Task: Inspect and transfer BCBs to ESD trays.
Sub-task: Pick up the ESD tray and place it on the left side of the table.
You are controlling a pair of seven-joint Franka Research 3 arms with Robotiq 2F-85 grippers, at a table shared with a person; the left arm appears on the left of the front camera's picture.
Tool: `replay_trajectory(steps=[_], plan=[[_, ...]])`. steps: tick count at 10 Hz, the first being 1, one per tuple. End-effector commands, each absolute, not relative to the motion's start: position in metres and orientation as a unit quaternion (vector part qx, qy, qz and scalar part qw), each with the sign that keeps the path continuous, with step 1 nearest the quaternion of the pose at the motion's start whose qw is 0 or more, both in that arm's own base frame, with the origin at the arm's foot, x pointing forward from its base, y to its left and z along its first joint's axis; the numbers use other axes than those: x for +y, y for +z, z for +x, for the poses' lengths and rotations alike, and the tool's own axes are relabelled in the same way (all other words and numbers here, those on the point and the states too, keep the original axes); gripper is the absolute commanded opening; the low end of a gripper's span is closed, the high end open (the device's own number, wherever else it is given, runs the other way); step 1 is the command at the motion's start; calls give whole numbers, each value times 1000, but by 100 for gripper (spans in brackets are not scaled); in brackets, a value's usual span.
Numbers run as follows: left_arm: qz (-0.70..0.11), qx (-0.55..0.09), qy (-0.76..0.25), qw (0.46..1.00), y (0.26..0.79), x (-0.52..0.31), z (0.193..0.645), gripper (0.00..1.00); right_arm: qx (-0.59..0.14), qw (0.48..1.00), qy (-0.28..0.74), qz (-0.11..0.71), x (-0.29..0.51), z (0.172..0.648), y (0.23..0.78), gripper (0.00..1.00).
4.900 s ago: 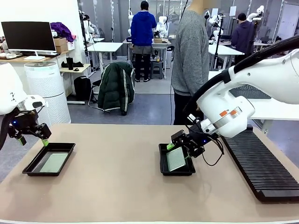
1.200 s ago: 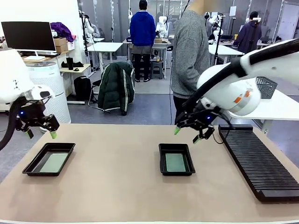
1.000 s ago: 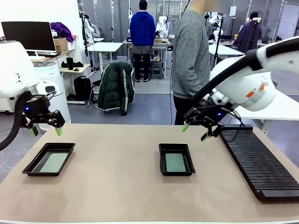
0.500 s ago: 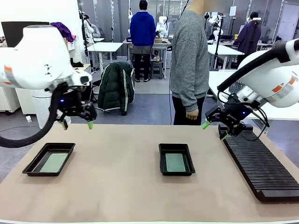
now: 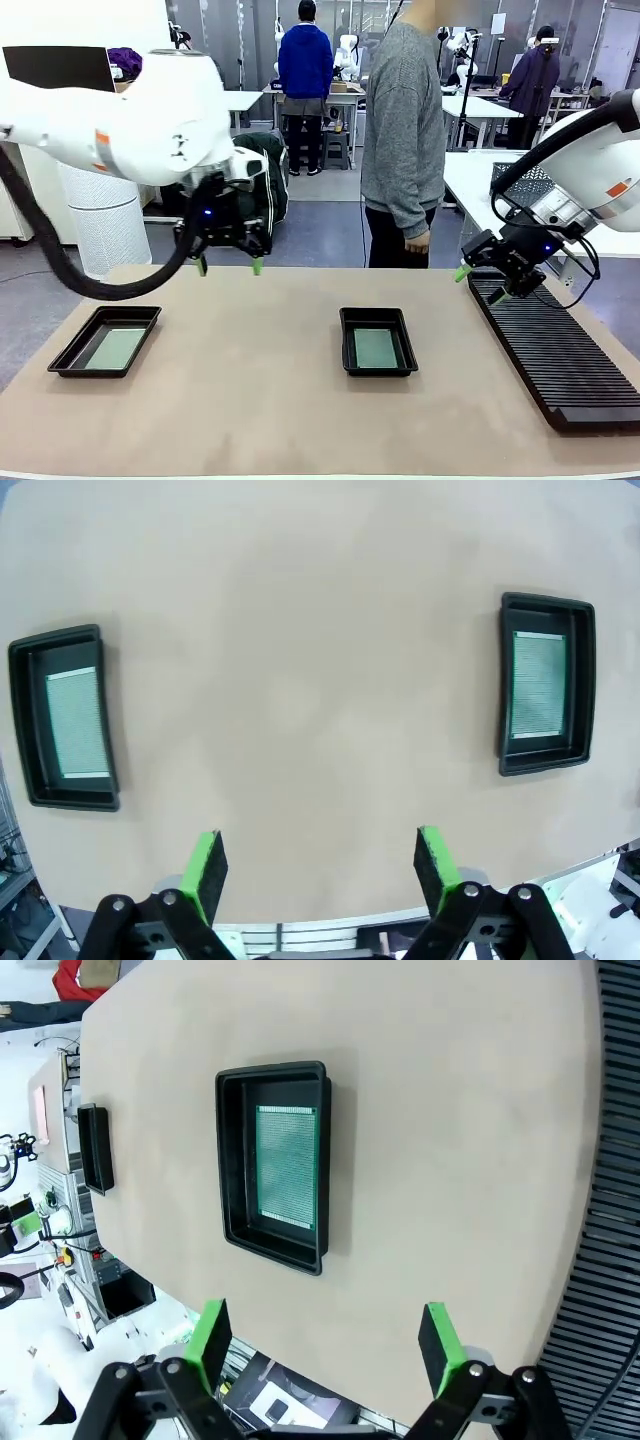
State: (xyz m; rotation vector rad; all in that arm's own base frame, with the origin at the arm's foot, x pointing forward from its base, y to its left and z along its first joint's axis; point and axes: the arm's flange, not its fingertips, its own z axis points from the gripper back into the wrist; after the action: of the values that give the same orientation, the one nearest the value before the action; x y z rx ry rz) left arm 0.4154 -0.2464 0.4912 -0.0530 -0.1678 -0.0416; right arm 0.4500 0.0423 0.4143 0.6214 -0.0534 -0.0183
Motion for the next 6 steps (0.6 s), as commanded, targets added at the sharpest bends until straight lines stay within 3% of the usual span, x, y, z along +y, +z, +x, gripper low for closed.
replay_trajectory(steps=[1,6], plan=[[-10,-77,-8,997,487,-276,421,100,-21,943,14,331,31,456,409,100],[8,-70,-1,997,469,-348,421,100,-19,931,32,363,2,456,394,100]])
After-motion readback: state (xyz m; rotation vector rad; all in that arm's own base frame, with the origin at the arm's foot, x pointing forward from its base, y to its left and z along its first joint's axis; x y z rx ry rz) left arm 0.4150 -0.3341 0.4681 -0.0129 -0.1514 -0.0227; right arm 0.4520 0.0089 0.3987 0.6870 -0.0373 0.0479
